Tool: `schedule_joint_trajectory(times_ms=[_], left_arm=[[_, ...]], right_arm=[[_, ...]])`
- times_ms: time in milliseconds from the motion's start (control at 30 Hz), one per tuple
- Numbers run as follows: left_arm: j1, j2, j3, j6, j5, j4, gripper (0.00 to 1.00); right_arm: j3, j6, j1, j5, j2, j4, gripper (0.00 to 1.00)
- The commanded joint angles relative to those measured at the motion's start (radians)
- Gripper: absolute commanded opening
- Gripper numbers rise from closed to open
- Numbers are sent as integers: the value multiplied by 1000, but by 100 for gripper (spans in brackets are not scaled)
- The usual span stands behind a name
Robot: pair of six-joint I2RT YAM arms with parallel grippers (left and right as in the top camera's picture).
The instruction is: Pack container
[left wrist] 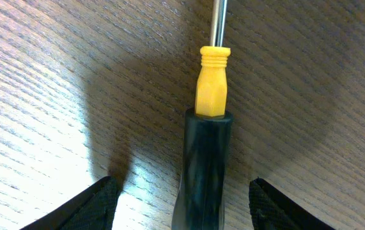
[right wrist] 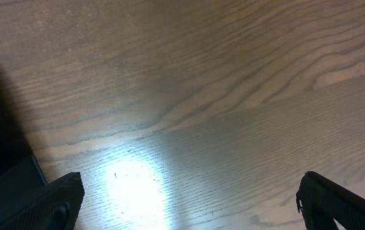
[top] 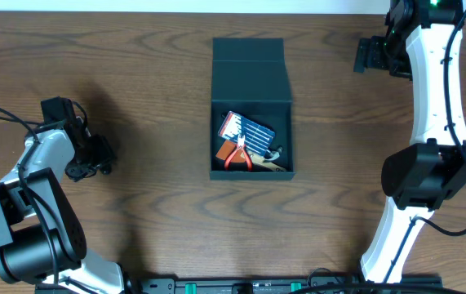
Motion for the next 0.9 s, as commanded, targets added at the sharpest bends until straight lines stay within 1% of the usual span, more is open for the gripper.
schedule_joint_trajectory(times_ms=[0,233,500,633,800,867], left_arm=[[3,48,-40,-17,-15,-12,66],[3,104,-40,-33,-14,-12,66],[3,108,-40,-32,-14,3,66],[3,108,-40,-32,-14,8,53],[3,108,-40,-32,-14,14,52],[3,108,-40,-32,-14,16,40]], right_arm=[[19,18,4,3,-27,0,99],[20,18,4,3,-27,0,99],[19,17,4,3,-27,0,99],[20,17,4,3,-27,0,99],[19,17,4,3,-27,0,99],[20,17,4,3,-27,0,99]])
